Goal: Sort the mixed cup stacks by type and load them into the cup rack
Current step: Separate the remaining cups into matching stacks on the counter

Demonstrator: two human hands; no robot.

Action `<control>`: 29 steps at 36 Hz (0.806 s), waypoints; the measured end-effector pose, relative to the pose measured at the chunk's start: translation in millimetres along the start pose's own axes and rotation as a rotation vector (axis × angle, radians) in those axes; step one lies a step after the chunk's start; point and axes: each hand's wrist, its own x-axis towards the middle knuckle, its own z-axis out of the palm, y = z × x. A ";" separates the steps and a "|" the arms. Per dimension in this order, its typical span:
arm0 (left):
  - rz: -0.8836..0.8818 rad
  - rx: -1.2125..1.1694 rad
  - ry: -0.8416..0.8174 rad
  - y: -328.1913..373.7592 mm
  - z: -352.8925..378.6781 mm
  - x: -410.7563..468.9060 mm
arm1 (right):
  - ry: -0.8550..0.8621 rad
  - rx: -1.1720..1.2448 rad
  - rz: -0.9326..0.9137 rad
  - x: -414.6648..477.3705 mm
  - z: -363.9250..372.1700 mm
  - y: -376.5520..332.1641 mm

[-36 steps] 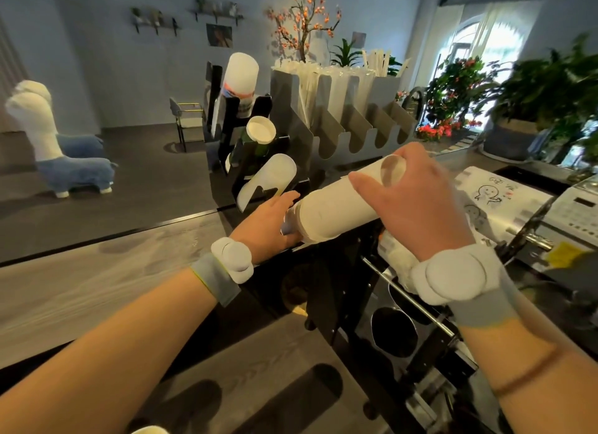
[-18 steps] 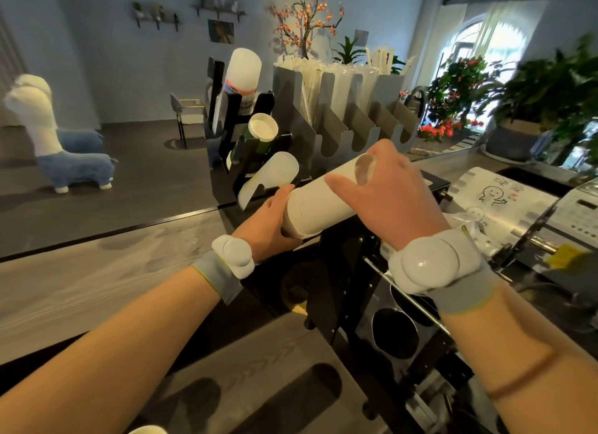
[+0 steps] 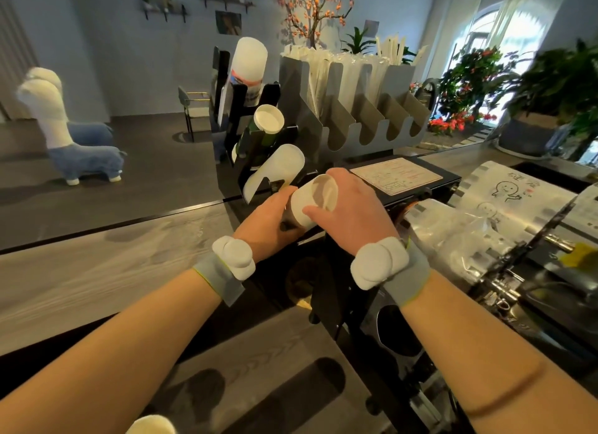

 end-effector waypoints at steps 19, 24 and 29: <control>-0.187 -0.056 -0.094 9.5 -23.0 -29.4 | 0.061 0.043 -0.005 -23.6 -7.9 -7.3; -0.221 0.040 -0.160 -5.1 -47.4 -81.1 | 0.221 0.095 -0.116 -65.9 15.1 -24.7; -0.293 0.021 -0.255 -37.1 -61.6 -141.9 | -0.078 0.239 -0.200 -106.8 58.0 -33.1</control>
